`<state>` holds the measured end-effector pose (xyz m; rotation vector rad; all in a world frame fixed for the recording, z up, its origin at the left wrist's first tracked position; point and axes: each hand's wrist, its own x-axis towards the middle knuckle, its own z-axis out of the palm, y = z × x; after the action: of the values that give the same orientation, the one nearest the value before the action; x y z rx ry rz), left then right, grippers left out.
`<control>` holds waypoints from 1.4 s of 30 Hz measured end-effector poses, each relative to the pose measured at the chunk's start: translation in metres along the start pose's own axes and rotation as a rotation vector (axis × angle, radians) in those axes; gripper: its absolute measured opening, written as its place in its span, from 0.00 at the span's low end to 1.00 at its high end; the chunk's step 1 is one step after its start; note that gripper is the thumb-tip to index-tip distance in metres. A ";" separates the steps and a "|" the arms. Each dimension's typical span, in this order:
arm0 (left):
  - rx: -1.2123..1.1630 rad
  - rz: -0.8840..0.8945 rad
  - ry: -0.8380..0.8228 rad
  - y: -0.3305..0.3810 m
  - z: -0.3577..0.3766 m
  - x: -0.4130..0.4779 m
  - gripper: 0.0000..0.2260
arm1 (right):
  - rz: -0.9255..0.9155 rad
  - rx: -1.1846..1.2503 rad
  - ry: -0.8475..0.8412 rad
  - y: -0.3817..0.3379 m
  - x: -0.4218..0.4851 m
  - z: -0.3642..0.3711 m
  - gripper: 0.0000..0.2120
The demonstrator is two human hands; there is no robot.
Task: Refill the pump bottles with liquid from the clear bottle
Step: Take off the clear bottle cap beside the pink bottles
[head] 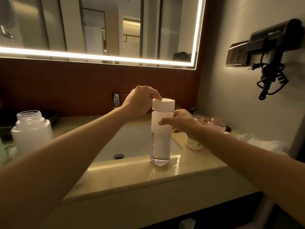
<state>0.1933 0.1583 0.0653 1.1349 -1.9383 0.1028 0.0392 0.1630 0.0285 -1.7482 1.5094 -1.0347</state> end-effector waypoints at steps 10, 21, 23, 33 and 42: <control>0.009 0.025 0.008 -0.001 0.004 -0.017 0.14 | -0.038 -0.046 -0.037 0.005 -0.015 -0.001 0.26; -0.101 -0.027 0.169 -0.029 0.029 -0.040 0.14 | -0.220 -0.103 0.084 -0.004 -0.014 -0.037 0.30; -0.187 -0.097 0.168 -0.040 0.038 -0.052 0.12 | -0.338 -0.155 0.186 -0.013 -0.010 -0.040 0.27; -0.550 -0.331 -0.104 -0.020 0.081 -0.076 0.37 | -0.407 -0.691 0.136 -0.039 0.002 -0.020 0.32; -0.501 -0.294 -0.024 -0.022 0.090 -0.076 0.30 | -0.328 -0.330 -0.087 -0.045 0.004 -0.025 0.27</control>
<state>0.1690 0.1560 -0.0519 1.0600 -1.6627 -0.5277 0.0413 0.1683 0.0798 -2.3002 1.4304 -0.8829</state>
